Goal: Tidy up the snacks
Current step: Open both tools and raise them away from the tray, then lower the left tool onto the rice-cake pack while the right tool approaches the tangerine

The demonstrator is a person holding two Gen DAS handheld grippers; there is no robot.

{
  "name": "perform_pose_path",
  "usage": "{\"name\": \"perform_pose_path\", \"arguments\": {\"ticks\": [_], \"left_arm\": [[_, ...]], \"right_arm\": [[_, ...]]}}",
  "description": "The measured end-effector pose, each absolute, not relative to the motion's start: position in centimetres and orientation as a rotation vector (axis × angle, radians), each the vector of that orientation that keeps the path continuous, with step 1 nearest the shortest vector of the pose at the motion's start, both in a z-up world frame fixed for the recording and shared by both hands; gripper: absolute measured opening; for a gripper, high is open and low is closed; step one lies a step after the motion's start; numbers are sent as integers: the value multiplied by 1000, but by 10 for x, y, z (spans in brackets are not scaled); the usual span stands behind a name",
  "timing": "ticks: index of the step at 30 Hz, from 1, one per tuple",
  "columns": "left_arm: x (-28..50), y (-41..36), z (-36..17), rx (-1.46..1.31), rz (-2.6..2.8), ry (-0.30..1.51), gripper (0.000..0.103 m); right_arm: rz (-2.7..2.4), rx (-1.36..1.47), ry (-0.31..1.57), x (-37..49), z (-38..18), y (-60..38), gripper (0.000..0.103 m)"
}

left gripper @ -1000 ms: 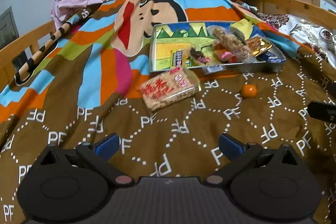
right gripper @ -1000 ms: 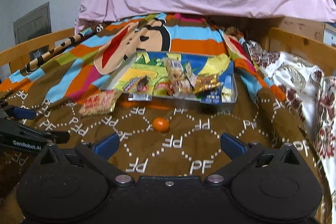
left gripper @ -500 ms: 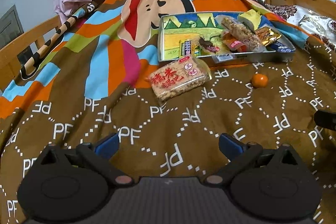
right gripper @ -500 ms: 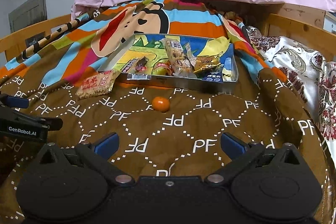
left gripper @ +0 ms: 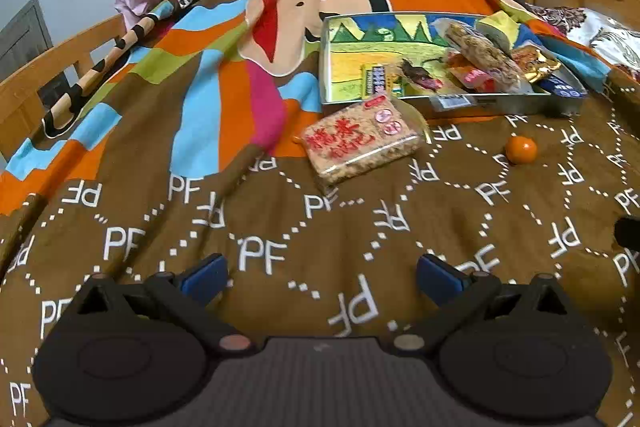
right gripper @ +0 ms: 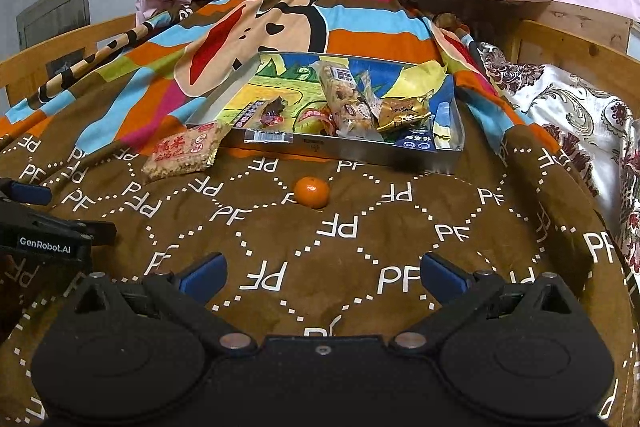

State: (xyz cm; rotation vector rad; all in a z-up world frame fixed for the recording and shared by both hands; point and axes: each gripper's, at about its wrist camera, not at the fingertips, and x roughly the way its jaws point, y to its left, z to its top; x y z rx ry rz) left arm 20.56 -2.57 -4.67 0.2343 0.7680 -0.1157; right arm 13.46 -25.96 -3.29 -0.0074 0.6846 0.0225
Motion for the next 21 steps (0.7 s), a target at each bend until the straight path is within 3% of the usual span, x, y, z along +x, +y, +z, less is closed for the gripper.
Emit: {"name": "perform_pose_path", "arguments": {"ticks": [21], "left_arm": [[224, -12, -46, 179, -73, 786, 103]], "right_arm": [[37, -16, 710, 151, -40, -255, 102]]}}
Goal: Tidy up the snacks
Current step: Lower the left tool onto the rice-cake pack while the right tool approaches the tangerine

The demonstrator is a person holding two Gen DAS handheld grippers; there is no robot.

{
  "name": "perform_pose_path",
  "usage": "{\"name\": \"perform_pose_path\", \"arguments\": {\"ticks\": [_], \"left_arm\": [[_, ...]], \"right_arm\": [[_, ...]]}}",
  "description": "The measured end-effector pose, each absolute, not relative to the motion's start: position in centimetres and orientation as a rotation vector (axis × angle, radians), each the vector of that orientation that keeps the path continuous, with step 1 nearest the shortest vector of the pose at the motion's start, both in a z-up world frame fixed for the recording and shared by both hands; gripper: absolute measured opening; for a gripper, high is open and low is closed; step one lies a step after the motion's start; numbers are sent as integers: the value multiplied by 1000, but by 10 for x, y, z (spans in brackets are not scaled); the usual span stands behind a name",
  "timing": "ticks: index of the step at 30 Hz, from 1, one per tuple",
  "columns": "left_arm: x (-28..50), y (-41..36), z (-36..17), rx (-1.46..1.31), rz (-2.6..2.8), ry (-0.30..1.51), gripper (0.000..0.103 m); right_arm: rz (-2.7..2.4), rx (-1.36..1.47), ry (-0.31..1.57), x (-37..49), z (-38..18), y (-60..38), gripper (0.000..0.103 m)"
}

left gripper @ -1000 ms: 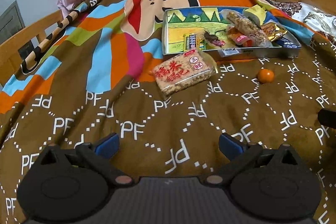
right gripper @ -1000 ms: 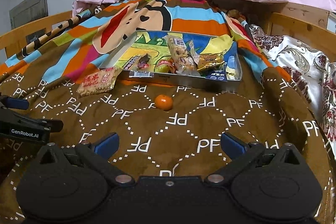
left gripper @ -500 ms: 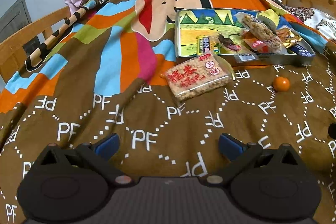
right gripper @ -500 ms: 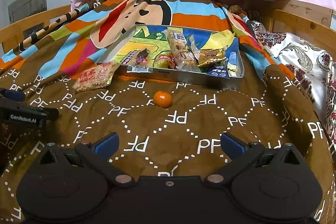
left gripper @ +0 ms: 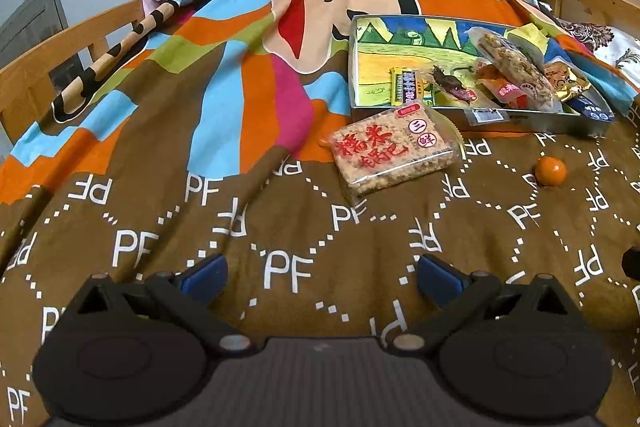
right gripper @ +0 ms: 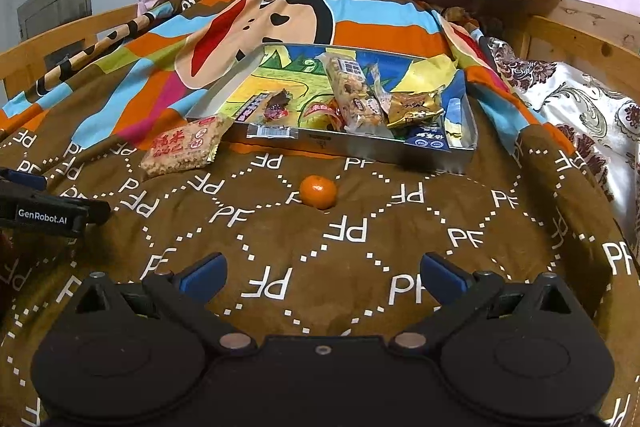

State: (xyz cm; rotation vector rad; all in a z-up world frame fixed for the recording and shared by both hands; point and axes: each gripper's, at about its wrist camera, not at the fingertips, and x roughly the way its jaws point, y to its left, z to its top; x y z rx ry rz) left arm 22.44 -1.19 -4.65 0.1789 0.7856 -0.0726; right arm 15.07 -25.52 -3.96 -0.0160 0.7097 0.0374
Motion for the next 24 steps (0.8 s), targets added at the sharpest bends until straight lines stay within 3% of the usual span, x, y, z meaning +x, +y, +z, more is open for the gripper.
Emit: {"name": "perform_pose_path", "arguments": {"ticks": [13, 24], "left_arm": [[234, -9, -43, 125, -115, 808, 103], [290, -18, -38, 245, -250, 738, 103]], "right_arm": [[25, -3, 756, 157, -48, -253, 102], [27, 13, 759, 192, -54, -258, 102]]}}
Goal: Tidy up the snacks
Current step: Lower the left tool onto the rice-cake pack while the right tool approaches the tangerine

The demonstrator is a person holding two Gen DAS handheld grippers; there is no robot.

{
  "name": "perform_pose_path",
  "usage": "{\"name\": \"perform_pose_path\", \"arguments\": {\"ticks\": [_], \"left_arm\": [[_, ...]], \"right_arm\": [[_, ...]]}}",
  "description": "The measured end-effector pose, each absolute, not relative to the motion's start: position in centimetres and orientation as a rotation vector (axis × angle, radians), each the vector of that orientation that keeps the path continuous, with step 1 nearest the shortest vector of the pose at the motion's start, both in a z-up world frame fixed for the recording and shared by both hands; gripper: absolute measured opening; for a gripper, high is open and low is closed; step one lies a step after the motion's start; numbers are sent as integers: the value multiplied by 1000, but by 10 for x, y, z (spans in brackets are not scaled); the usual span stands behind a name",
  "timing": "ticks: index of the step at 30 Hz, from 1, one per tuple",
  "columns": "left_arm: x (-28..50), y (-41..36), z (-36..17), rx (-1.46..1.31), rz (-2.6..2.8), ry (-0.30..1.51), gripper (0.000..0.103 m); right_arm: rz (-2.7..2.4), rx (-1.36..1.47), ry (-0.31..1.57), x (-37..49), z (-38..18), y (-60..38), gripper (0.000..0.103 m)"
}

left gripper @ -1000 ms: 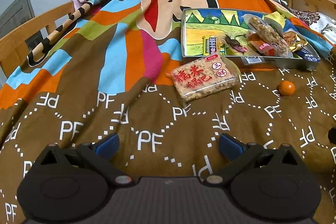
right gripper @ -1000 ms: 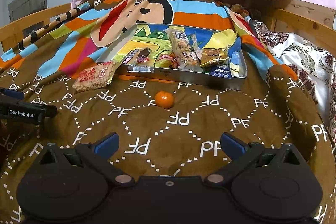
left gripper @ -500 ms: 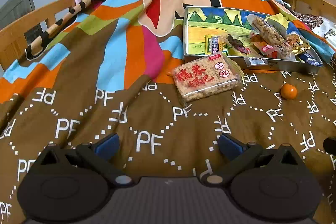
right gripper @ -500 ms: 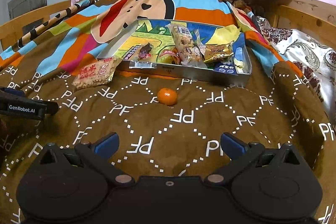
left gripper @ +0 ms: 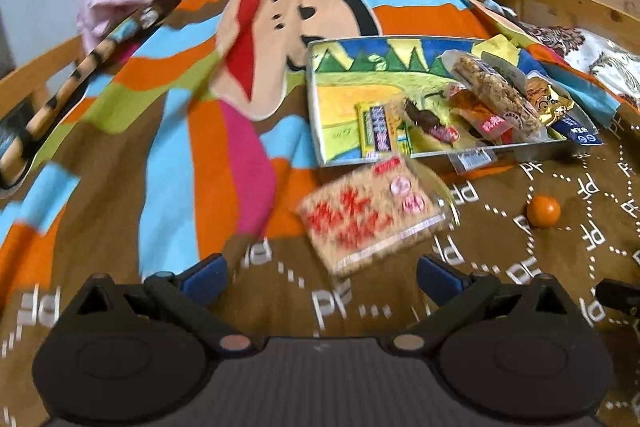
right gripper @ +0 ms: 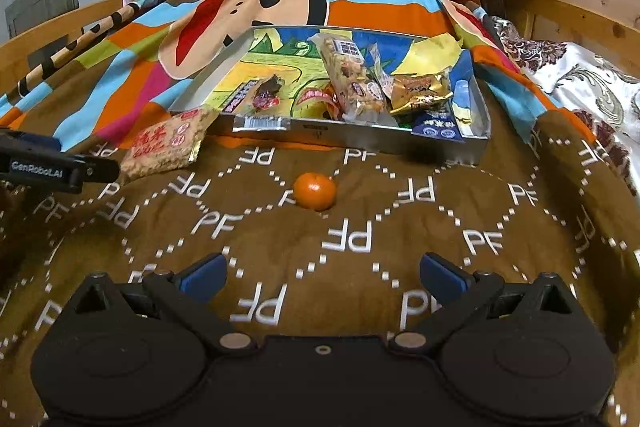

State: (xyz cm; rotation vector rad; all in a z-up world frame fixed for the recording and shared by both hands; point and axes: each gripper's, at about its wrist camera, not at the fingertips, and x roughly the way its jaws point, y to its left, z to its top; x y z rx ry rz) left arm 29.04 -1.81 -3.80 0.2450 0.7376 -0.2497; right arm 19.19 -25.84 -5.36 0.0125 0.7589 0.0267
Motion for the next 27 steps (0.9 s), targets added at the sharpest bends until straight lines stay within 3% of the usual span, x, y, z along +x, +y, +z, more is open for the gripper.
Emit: {"name": "perform_pose_path", "arguments": {"ticks": [15, 20, 27], "left_arm": [[357, -39, -56, 451, -644, 729, 103], [367, -43, -61, 480, -780, 837, 103], [366, -51, -68, 590, -802, 827, 102]], "right_arm": [[140, 39, 752, 247, -72, -266, 102], [168, 34, 758, 259, -75, -260, 91], [169, 59, 780, 270, -80, -261, 76]]}}
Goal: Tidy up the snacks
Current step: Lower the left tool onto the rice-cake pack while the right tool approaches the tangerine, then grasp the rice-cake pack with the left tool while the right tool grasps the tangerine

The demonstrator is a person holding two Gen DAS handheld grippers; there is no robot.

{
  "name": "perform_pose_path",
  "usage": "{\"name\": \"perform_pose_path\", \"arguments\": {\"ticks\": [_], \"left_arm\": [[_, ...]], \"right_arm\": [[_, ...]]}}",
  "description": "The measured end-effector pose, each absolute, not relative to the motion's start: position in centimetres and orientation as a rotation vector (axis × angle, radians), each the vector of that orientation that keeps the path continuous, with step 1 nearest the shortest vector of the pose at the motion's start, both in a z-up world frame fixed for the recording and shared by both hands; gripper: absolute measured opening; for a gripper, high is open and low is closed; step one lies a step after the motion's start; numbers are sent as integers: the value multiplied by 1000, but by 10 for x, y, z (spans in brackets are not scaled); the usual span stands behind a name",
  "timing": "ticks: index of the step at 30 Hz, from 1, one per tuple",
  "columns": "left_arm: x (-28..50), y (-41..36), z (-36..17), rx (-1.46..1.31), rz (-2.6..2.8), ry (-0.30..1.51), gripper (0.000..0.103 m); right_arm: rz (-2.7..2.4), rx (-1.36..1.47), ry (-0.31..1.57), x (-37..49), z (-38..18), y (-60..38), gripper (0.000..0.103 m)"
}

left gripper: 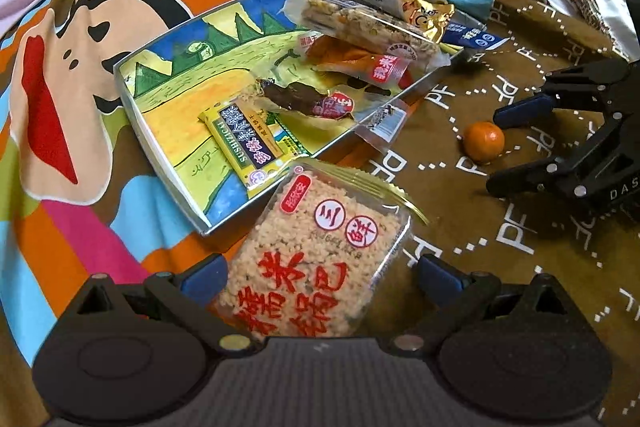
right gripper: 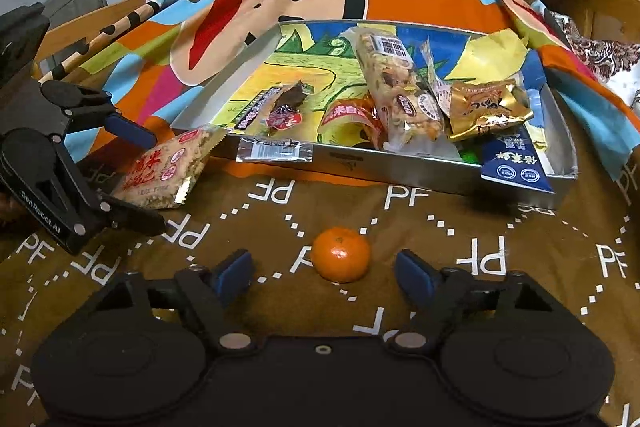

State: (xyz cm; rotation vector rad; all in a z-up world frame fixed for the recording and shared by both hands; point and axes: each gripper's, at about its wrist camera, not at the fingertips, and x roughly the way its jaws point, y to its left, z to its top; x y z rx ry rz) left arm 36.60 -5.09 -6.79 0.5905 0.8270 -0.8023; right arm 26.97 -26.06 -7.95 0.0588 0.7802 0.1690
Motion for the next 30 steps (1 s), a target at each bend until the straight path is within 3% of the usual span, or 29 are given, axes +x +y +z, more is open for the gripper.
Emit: {"name": "perform_pose_path", "arguments": {"ticks": [2, 6, 15, 30], "left_arm": [[369, -54, -70, 613, -765, 843, 95], [367, -57, -69, 625, -717, 853, 90], [362, -61, -64, 554, -648, 931, 85], [324, -72, -46, 399, -553, 995, 84]], "right_arm": [[164, 67, 794, 272, -81, -263, 71], [141, 71, 798, 274, -83, -265, 60], [122, 42, 793, 274, -84, -259, 36], [172, 46, 733, 249, -68, -249, 36]]}}
